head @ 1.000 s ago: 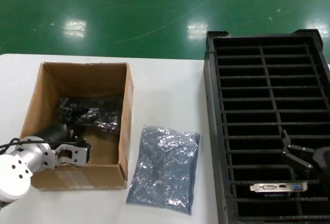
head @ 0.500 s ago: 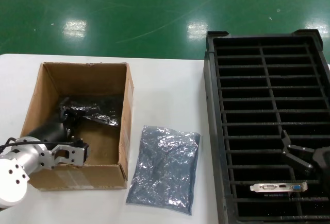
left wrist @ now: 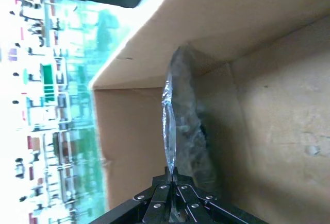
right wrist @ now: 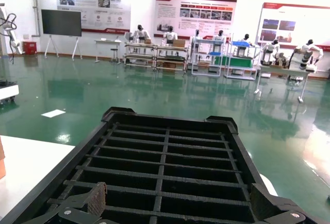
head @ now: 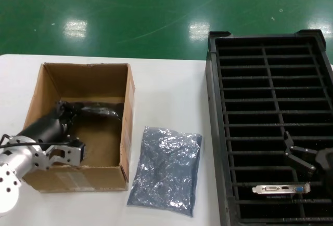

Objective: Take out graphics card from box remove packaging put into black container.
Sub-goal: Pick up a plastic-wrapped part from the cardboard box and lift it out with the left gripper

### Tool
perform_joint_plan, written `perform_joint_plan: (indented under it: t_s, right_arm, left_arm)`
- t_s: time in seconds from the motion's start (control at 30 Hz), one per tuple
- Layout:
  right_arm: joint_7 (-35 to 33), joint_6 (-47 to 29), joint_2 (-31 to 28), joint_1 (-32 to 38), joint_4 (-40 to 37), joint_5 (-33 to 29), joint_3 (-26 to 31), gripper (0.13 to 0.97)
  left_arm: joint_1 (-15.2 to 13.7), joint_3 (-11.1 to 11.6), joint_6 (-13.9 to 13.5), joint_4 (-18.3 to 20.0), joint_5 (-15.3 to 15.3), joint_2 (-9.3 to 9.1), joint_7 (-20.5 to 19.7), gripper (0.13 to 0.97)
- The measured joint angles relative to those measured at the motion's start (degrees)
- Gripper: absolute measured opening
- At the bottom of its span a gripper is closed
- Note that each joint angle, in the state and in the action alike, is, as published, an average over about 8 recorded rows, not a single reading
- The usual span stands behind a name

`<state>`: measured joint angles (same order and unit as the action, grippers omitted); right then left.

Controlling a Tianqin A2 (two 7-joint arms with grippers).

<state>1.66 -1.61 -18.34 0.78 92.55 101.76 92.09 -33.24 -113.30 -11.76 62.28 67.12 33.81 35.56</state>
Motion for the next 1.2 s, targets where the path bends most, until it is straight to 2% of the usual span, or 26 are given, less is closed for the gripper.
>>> perform_joint_plan:
  t_s: [0.27, 0.37, 0.5, 0.83, 0.93, 1.07, 1.2]
  right_arm:
    - [0.0, 0.0, 0.0, 0.0, 0.0, 0.0, 0.0, 0.966]
    - [0.0, 0.0, 0.0, 0.0, 0.0, 0.0, 0.0, 0.966]
    - [0.0, 0.0, 0.0, 0.0, 0.0, 0.0, 0.0, 0.966]
    - [0.0, 0.0, 0.0, 0.0, 0.0, 0.0, 0.0, 0.966]
    - [0.0, 0.0, 0.0, 0.0, 0.0, 0.0, 0.0, 0.966]
    - [0.0, 0.0, 0.0, 0.0, 0.0, 0.0, 0.0, 0.966]
    - [0.0, 0.0, 0.0, 0.0, 0.0, 0.0, 0.0, 0.966]
  left_arm:
    - [3.6, 2.1, 2.1, 7.3, 0.6, 3.0, -0.2, 0.14]
    - [5.7, 3.9, 2.5, 11.0, 0.3, 4.23, -0.7, 0.14]
    - [9.2, 7.6, 2.6, 16.6, -0.8, 5.62, -1.8, 0.14]
    - [20.5, 20.6, 1.8, 32.4, -4.2, 6.8, -4.7, 0.14]
    - [24.6, 23.7, 1.8, 37.3, -4.2, 7.04, -5.4, 0.14]
    - [30.2, 26.0, 2.9, 43.1, -3.1, 8.1, -5.9, 0.14]
    - [35.8, 26.5, 5.4, 47.9, -1.5, 9.78, -6.0, 0.14]
